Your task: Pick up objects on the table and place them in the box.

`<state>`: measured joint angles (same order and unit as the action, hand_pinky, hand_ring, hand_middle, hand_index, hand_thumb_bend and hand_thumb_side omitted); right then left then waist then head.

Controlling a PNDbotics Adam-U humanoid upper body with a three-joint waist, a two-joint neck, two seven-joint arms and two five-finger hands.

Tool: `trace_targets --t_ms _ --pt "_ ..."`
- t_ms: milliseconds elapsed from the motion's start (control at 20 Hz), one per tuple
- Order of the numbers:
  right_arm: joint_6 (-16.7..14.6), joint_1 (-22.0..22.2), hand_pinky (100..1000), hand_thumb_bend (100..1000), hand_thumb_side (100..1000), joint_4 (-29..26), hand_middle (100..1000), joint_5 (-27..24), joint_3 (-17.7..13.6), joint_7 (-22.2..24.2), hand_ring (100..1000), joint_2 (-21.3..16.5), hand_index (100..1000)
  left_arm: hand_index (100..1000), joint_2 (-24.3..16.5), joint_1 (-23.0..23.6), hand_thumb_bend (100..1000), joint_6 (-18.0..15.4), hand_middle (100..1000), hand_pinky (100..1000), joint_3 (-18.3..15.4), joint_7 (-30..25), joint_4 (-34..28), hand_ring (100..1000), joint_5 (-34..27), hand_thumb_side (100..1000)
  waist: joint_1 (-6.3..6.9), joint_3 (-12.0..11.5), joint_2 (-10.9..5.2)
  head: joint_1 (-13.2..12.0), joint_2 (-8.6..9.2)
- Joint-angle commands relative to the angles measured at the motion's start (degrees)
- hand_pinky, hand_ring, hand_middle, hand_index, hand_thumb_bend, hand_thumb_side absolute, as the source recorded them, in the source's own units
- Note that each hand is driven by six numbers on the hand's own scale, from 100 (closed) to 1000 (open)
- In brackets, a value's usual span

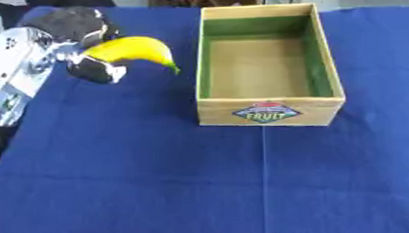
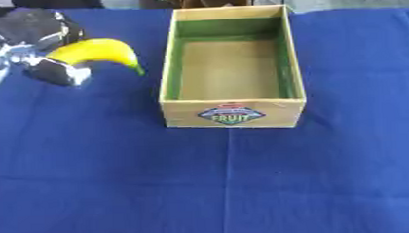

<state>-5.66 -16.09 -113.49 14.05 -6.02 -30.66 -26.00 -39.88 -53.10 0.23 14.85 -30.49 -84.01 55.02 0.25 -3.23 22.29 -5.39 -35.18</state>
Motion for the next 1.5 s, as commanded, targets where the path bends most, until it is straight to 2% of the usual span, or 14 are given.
trace_targets --t_ms 50,350,750,1500 --pt "0.0 -0.1 795 100 1000 -1.1 749 -0.1 -0.6 -0.1 749 -1.7 919 700 -1.4 -2.2 100 0.4 514 408 -1.7 0.1 -1.7 577 0.6 554 0.06 -0.1 -1.50 0.2 -0.28" --pt "0.1 -0.2 795 100 1000 -1.1 748 -0.2 -0.5 0.0 749 -1.7 919 697 2.6 -7.3 100 0.4 510 406 -1.5 -0.4 -0.1 572 1.1 556 0.15 0.0 -1.67 0.3 -0.40" --pt "-0.1 -0.5 795 100 1000 -1.1 748 -0.3 -0.1 0.4 749 -1.9 919 688 10.8 -14.2 100 -0.3 499 403 -1.1 0.3 5.3 566 3.7 551 0.41 0.9 -1.51 -0.3 -0.36" --pt "-0.5 -1.9 796 100 1000 -1.1 747 -0.8 0.4 1.0 749 -1.9 919 691 22.1 -20.1 100 -2.1 501 410 -0.4 7.1 13.7 569 11.2 559 0.95 3.1 -0.39 -1.7 1.05"
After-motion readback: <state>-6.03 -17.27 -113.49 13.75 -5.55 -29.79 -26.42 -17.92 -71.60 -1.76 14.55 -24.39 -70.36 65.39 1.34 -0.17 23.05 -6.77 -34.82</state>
